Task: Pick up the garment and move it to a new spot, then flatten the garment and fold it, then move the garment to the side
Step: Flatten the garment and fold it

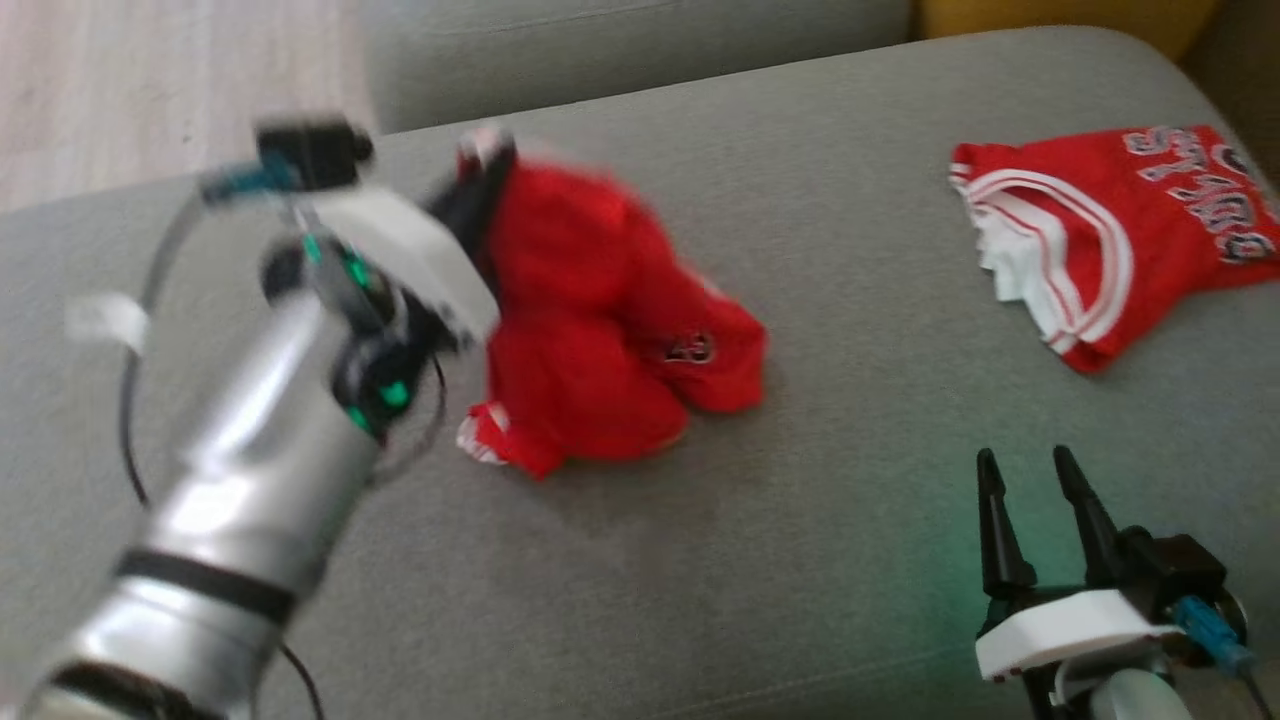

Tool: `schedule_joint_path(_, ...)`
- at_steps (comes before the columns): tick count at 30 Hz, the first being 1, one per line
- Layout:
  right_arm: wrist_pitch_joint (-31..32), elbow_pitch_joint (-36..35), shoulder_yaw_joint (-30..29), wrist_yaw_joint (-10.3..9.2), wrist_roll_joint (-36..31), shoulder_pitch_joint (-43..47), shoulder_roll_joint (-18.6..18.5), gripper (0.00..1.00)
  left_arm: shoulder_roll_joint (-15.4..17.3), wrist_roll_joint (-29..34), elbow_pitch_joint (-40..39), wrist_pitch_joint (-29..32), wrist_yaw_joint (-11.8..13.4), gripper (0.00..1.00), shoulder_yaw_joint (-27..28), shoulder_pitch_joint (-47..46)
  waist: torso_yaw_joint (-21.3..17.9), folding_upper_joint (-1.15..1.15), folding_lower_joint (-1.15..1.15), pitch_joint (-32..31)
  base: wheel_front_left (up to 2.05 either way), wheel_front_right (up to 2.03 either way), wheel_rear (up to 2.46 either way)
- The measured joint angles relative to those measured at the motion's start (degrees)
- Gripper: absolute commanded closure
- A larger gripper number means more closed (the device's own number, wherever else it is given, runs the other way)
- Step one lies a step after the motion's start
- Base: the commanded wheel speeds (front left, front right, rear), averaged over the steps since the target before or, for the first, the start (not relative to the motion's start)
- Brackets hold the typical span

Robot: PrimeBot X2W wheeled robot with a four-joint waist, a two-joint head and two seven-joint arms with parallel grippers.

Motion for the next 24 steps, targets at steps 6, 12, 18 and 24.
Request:
schedule_joint_path(6, 0.00, 0.80, 0.89, 0.00, 1.43, 0.26, -0.01, 0.00, 3.25, 2.71, -1.66, -2.47, -1.56, 1.00, -2.71, -8.33, -4.71, 0.00, 0.00, -1.11, 0.00, 0.00, 0.00)
schedule_joint_path(12, 0.00, 0.99, 1.12, 0.00, 1.42, 0.41, -0.02, 0.00, 5.78, 1.51, -5.14, -5.30, -1.57, 1.00, -9.15, -11.52, -7.46, 0.00, 0.00, -1.58, 0.00, 0.00, 0.00)
schedule_joint_path(18, 0.00, 0.82, 0.04, 0.00, 1.33, 0.41, -0.02, 0.00, 6.56, -3.39, -11.72, -8.65, -1.58, 1.00, -16.16, -15.11, -7.11, 0.00, 0.00, -1.04, 0.00, 0.00, 0.00)
schedule_joint_path(24, 0.00, 0.67, -0.78, 0.00, 1.33, 0.41, -0.01, 0.00, 6.59, -6.64, -19.95, -9.47, -1.58, 1.00, -23.53, -12.51, -5.23, 0.00, 0.00, -0.67, 0.00, 0.00, 0.00)
